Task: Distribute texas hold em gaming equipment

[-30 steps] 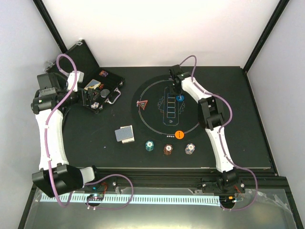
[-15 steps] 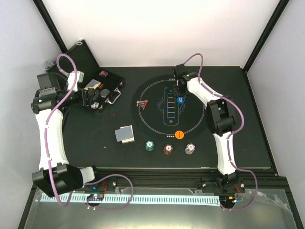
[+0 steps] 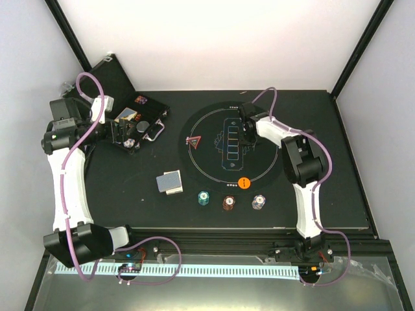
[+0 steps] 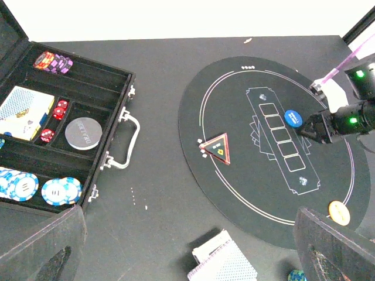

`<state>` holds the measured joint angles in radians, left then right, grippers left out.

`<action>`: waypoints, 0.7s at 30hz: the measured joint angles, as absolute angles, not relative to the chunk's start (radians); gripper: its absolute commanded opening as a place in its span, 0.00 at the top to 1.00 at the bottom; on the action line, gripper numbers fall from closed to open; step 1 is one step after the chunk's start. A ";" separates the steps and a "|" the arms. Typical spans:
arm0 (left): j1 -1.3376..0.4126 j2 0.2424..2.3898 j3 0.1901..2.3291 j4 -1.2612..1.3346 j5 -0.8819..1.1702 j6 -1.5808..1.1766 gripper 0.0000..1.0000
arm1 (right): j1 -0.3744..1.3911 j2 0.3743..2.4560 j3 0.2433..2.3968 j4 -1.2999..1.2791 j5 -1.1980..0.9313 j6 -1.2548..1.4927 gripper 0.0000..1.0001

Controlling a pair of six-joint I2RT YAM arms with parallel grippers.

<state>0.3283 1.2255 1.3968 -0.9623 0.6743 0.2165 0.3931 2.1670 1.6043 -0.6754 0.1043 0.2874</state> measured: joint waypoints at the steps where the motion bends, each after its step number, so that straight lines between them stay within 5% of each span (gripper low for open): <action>1: 0.328 1.226 1.400 -0.963 0.674 0.216 0.01 | 0.393 2.177 1.618 -0.677 0.109 0.291 0.76; 10: 0.332 1.227 1.404 -0.965 0.674 0.216 0.01 | 0.390 2.321 1.844 -0.741 0.141 0.285 0.81; 21: 0.333 1.251 1.405 -0.966 0.673 0.216 0.01 | 0.372 2.570 2.285 -0.879 0.153 0.243 0.71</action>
